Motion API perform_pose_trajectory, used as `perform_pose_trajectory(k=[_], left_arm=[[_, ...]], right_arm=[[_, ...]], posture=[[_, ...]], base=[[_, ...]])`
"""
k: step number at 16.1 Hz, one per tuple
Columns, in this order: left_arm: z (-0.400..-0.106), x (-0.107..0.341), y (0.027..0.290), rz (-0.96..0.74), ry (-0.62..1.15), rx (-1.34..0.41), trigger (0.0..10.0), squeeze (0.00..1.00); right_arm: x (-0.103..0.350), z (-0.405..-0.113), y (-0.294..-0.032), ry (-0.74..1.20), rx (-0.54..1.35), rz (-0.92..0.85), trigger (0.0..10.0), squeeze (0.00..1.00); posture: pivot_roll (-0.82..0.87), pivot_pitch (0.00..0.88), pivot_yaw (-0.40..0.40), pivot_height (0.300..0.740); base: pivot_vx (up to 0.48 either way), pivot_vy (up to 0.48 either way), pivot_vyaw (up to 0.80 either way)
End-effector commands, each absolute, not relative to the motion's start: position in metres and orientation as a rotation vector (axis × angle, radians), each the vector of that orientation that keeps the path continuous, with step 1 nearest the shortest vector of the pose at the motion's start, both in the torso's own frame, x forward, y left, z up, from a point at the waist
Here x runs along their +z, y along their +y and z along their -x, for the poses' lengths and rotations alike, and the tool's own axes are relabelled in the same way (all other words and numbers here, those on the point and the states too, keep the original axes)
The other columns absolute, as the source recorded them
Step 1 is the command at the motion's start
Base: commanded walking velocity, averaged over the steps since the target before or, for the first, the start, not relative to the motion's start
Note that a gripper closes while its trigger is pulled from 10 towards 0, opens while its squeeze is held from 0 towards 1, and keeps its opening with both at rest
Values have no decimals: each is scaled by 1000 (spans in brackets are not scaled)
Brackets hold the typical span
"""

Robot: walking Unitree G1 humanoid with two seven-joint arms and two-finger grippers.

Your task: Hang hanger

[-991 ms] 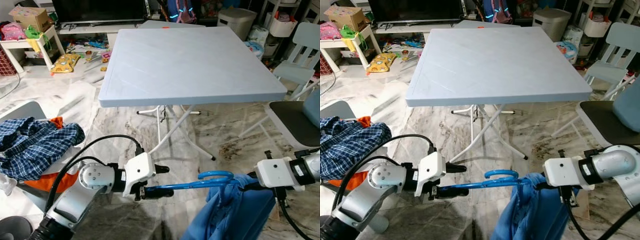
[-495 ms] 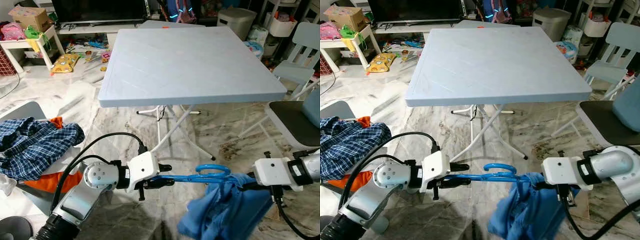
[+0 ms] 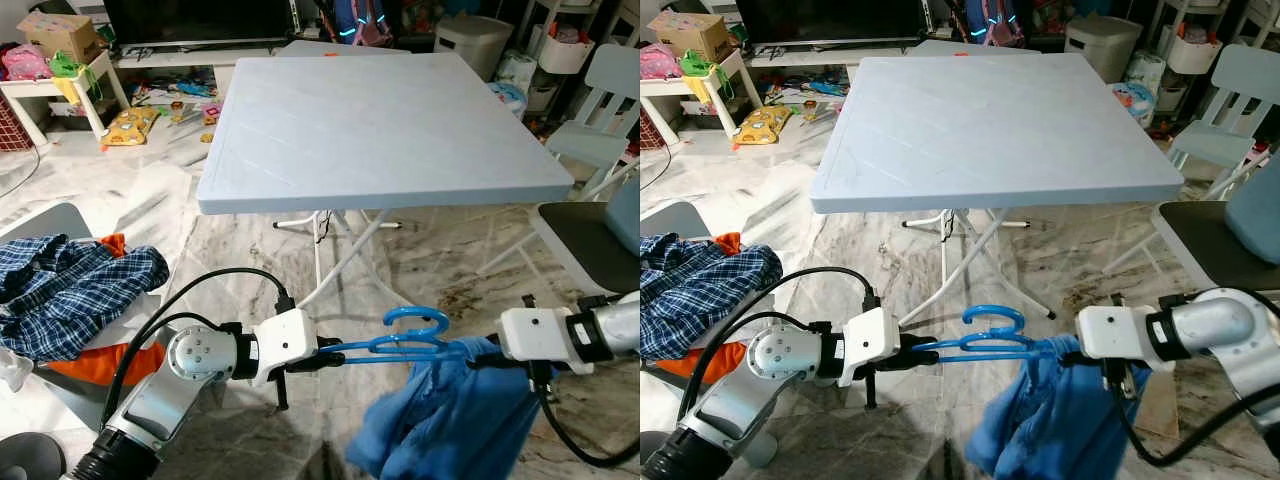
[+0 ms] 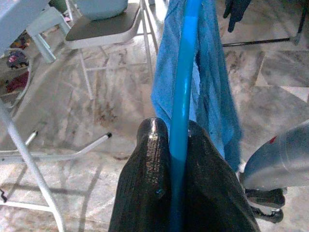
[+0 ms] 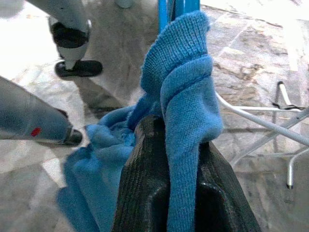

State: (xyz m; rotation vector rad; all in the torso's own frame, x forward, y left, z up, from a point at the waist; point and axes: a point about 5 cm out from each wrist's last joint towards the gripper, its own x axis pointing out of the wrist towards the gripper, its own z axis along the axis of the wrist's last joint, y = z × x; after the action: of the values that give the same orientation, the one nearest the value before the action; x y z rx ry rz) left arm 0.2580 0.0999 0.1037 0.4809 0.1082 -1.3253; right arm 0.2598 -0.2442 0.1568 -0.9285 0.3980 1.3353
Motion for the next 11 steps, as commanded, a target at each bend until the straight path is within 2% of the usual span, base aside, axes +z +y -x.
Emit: perform_pose_trajectory(k=[1, 2, 3, 4, 5, 11], left_arm=[[-263, 106, 102, -485, 91, -1276, 0, 0], [-263, 105, 102, -487, 92, -1270, 0, 0], [-264, 104, 103, -474, 90, -1240, 0, 0], [-264, 104, 103, -474, 90, -1240, 0, 0], [-264, 102, 104, -456, 90, -1211, 0, 0], [-267, 98, 104, -306, 44, -1020, 0, 0]], right_arm=[[163, -263, -235, 325, 1354, 956, 10000, 0], [163, -264, -234, 312, 1348, 959, 10000, 0], [163, -269, -233, 300, 1329, 942, 10000, 71], [163, -269, -233, 300, 1329, 942, 10000, 71], [162, -272, -232, 298, 1319, 937, 10000, 1000], [156, -283, -223, 249, 1279, 955, 10000, 1000]], posture=[[-149, 43, 2, 740], [-149, 43, 0, 740], [-148, 43, -5, 740], [-148, 43, -5, 740], [-148, 42, -10, 740], [-142, 45, -25, 740]], base=[[0, 0, 0], [0, 0, 0], [0, 0, 0], [0, 0, 0], [0, 0, 0], [0, 0, 0]])
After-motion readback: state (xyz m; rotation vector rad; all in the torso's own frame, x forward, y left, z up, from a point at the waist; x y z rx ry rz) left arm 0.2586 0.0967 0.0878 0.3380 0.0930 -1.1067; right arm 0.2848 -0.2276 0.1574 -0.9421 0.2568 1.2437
